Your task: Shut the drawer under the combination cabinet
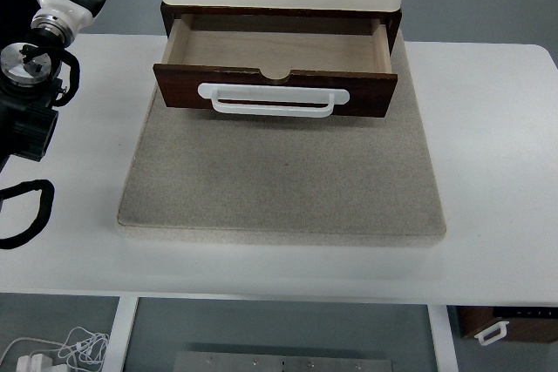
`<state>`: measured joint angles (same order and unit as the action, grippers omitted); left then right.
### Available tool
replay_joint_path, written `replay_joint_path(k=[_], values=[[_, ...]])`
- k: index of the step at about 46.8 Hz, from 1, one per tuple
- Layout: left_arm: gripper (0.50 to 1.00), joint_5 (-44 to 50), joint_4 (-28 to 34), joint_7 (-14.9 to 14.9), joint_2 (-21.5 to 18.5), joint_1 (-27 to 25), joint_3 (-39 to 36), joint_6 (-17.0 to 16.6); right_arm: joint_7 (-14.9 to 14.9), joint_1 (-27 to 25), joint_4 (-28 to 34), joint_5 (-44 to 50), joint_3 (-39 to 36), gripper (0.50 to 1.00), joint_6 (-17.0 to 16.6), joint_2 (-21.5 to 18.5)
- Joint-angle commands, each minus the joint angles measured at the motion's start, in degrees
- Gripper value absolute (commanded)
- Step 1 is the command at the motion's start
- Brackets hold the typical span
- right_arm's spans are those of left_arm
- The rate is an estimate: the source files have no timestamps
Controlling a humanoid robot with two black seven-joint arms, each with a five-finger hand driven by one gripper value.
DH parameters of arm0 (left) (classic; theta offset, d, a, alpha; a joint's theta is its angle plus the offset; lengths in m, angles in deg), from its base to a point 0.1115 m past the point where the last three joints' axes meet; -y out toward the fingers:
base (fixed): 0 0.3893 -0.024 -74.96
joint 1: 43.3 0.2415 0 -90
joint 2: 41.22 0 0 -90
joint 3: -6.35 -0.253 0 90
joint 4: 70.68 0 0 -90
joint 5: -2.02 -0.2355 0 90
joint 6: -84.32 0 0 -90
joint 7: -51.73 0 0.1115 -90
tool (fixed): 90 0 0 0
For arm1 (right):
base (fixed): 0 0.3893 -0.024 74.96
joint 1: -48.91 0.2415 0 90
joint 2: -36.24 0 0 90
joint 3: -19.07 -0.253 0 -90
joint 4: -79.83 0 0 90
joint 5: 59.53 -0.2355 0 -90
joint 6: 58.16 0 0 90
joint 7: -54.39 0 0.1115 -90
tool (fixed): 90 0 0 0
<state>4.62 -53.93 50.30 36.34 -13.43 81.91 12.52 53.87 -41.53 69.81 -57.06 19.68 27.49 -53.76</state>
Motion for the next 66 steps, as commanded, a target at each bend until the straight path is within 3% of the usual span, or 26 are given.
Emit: replay_joint_path(k=[1, 10, 19, 26, 37, 53, 66], values=[[1.0, -0.05, 0.21, 1.25, -0.92, -0.68, -0.06, 0.78, -0.01, 0.09, 0.0, 0.0, 0.0, 0.952, -0.05, 0.0], [1.0, -0.05, 3.45, 3.01, -4.35, -1.92, -0.06, 1.75, -0.01, 0.0, 0.0, 0.0, -0.09, 0.952, -0.05, 0.0], [1.0, -0.23, 5.57, 6.7, -7.16, -5.17, -0.06, 1.93, -0.01, 0.0, 0.0, 0.0, 0.0, 0.952, -0.05, 0.0], [1.0, -0.76, 7.23, 6.79, -9.09, -7.8, -0.15, 2.01, -0.01, 0.0, 0.0, 0.0, 0.0, 0.952, 0.04, 0.0], [1.0, -6.28, 17.6, 6.7, -12.17, -10.62, -0.24, 1.93, -0.01, 0.0, 0.0, 0.0, 0.0, 0.952, 0.04, 0.0], [1.0, -13.32, 32.28, 5.91, -12.35, -12.82, -0.41, 1.93, -0.01, 0.0, 0.0, 0.0, 0.0, 0.952, 0.04, 0.0], [1.0, -16.4, 44.41, 5.91, -12.17, -12.38, -10.16, 1.4, -0.01, 0.0, 0.0, 0.0, 0.0, 0.952, -0.05, 0.0]])
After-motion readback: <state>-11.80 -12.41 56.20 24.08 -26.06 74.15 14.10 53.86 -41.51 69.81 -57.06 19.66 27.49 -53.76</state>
